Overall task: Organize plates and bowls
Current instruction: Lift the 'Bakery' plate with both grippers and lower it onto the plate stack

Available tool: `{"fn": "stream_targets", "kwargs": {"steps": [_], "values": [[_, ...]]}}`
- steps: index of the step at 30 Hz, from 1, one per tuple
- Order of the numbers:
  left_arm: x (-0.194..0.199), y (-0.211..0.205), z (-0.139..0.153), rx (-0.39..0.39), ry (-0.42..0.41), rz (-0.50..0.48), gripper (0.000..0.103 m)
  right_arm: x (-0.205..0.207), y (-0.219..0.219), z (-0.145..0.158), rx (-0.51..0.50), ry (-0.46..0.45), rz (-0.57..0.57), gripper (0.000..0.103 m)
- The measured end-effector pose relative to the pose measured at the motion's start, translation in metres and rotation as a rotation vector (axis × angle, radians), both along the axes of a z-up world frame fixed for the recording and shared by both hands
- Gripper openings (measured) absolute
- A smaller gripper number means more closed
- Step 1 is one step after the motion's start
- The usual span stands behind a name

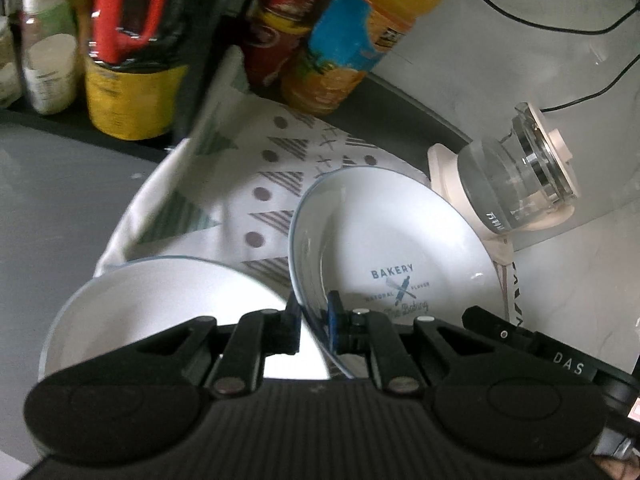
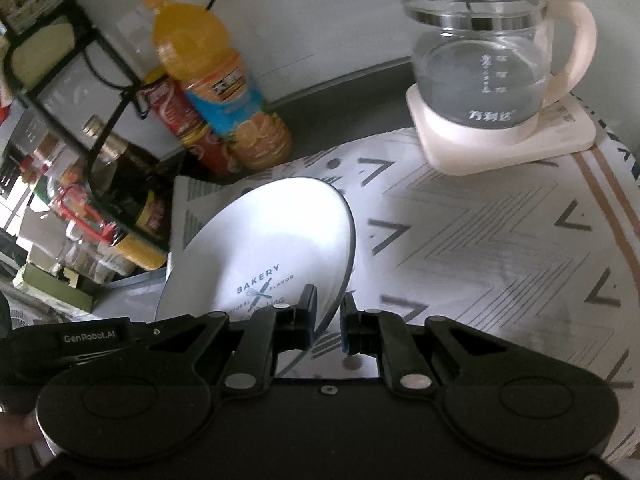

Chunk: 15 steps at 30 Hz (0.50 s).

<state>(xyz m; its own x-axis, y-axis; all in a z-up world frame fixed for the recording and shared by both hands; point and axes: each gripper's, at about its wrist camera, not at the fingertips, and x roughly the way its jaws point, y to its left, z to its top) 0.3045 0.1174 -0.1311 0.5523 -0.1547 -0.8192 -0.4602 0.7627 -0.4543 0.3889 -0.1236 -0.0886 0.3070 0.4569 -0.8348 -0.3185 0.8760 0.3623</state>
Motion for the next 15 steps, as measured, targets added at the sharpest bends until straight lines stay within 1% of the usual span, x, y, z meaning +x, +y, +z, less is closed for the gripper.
{"fn": "stream_targets", "kwargs": {"steps": [8, 15], "values": [[-0.041, 0.025, 0.0, 0.0, 0.005, 0.013, 0.011, -0.04, 0.025, 0.005, -0.013, -0.032, 0.025, 0.012], [-0.068, 0.043, -0.004, -0.004, 0.006, 0.012, 0.011, -0.072, 0.042, 0.002, -0.033, -0.05, 0.031, 0.012]]}}
